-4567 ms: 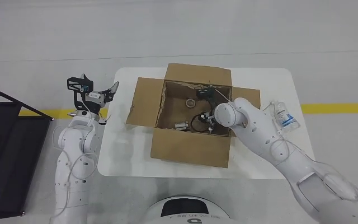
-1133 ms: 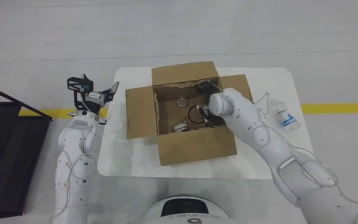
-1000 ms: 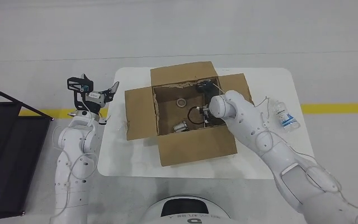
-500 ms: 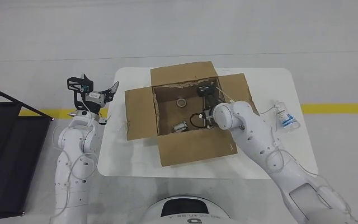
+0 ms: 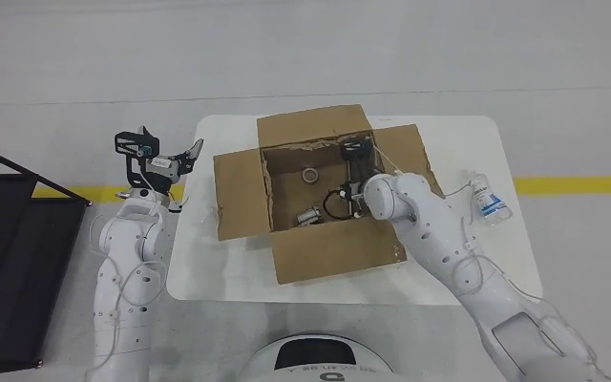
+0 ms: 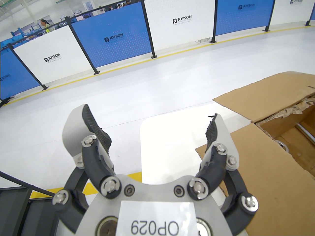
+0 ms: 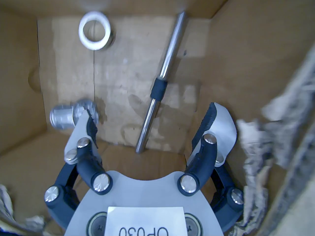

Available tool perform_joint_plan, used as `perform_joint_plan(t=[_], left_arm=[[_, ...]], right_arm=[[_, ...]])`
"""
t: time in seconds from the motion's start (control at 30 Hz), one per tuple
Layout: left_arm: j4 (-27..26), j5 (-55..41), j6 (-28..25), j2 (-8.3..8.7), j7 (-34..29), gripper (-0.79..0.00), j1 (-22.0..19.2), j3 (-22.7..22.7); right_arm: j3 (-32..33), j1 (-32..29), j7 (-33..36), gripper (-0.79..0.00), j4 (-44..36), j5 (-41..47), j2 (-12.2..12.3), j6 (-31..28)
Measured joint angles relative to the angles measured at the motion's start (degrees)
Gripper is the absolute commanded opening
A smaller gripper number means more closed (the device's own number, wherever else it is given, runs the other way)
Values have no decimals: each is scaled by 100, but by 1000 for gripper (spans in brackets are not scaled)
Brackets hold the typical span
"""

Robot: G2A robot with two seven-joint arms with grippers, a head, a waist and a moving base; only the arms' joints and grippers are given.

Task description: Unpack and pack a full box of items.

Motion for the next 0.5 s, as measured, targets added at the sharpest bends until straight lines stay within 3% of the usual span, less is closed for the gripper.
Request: perform_joint_plan(t=[0.07, 0.17, 0.3, 0.5], left_arm=[[0, 0, 0, 0, 0, 0, 0, 0], [0, 0, 0, 0, 0, 0, 0, 0], [0, 0, 0, 0, 0, 0, 0, 0], [0, 0, 0, 0, 0, 0, 0, 0]], right_arm=[[-237, 30, -261, -431, 56, -179, -119, 702], [-546, 167, -365, -440, 253, -243, -277, 1207], [-900, 468, -132, -440, 713, -319, -469, 1330], [-1072, 846, 200, -477, 1243, -218, -655, 1034]])
